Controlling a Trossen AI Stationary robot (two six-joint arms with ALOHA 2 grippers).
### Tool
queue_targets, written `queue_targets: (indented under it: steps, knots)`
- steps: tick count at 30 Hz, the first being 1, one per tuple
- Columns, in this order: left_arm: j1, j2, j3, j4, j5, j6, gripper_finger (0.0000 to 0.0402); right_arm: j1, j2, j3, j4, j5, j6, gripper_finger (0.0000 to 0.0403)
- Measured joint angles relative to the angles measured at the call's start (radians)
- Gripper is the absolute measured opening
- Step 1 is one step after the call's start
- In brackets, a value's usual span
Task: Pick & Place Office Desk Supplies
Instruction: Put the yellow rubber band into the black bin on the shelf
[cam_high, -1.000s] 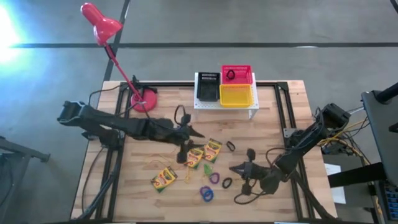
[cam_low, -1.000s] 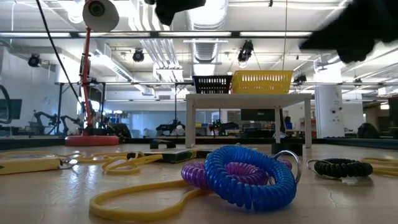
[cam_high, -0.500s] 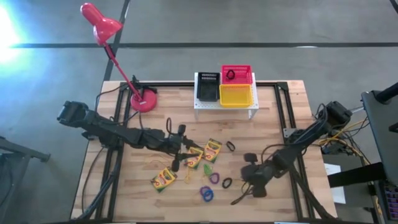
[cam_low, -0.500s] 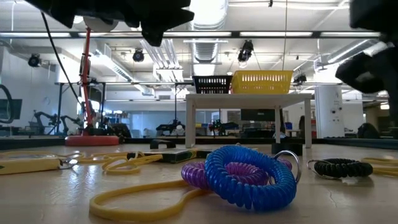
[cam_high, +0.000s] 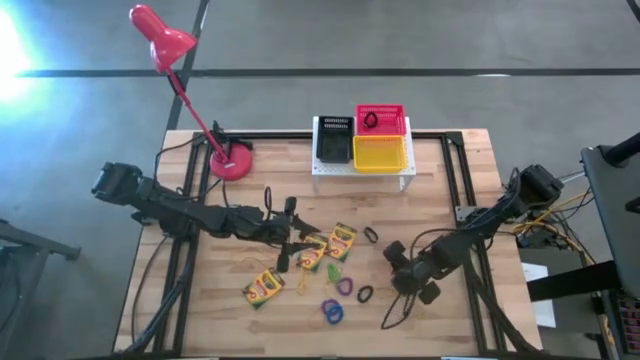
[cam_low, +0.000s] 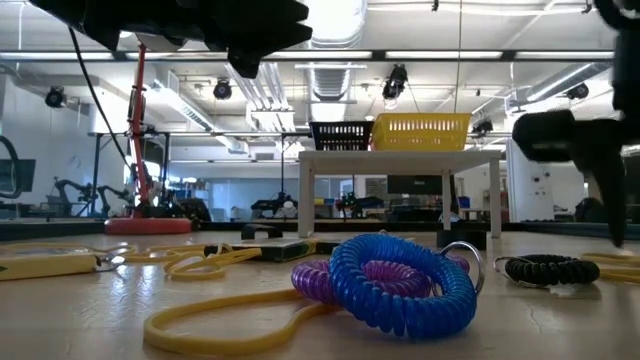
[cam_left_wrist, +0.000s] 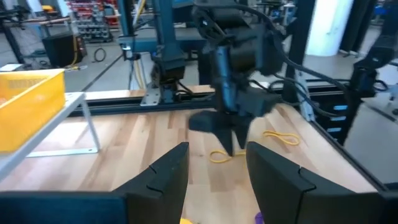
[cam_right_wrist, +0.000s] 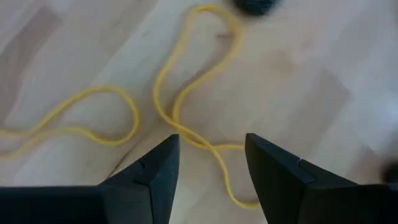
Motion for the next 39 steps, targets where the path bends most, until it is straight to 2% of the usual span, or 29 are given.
queue_targets:
  steps: [5,11,14,18,21,23,26,30,33,36,39]
  knots:
    - [0.009,0.0,0.0,0.008,-0.003,-0.018,0.0163,-0.035,0.05,0.0,-0.003,-0.091,-0.086,0.0143]
    - [0.012,0.0,0.0,0.035,-0.007,-0.017,0.0163,-0.053,0.097,0.004,-0.004,-0.122,-0.073,0.0056]
    - [0.015,0.0,0.0,0.042,-0.007,-0.013,0.0163,-0.054,0.087,0.002,-0.001,-0.116,0.005,0.0017]
    - [0.015,0.0,0.0,0.048,-0.007,-0.013,0.0163,-0.055,0.022,-0.025,0.042,-0.098,0.17,0.001]
    - [0.015,0.0,0.0,0.051,-0.007,-0.014,0.0163,-0.054,-0.041,-0.096,0.248,0.007,0.316,0.0009]
    - [0.015,0.0,0.0,0.053,-0.007,-0.018,0.0163,-0.054,-0.082,-0.16,0.472,0.109,0.388,0.0009]
    - [0.013,0.0,0.0,0.057,-0.006,-0.029,0.0163,-0.054,-0.096,-0.266,0.839,0.289,0.406,0.0008]
    - [-0.002,0.0,0.008,0.061,-0.005,-0.033,0.0163,-0.054,-0.074,-0.362,1.382,0.552,0.249,0.0008]
    - [-0.009,0.0,0.018,0.062,-0.002,-0.022,0.0163,-0.058,-0.033,-0.389,1.652,0.717,0.071,0.0008]
    - [-0.01,0.0,0.023,0.078,-0.003,-0.011,0.0163,-0.062,-0.008,-0.388,1.832,0.844,-0.085,0.0008]
    - [-0.01,0.0,0.023,0.089,-0.002,-0.006,0.0163,-0.076,0.001,-0.361,1.882,0.927,-0.16,0.0008]
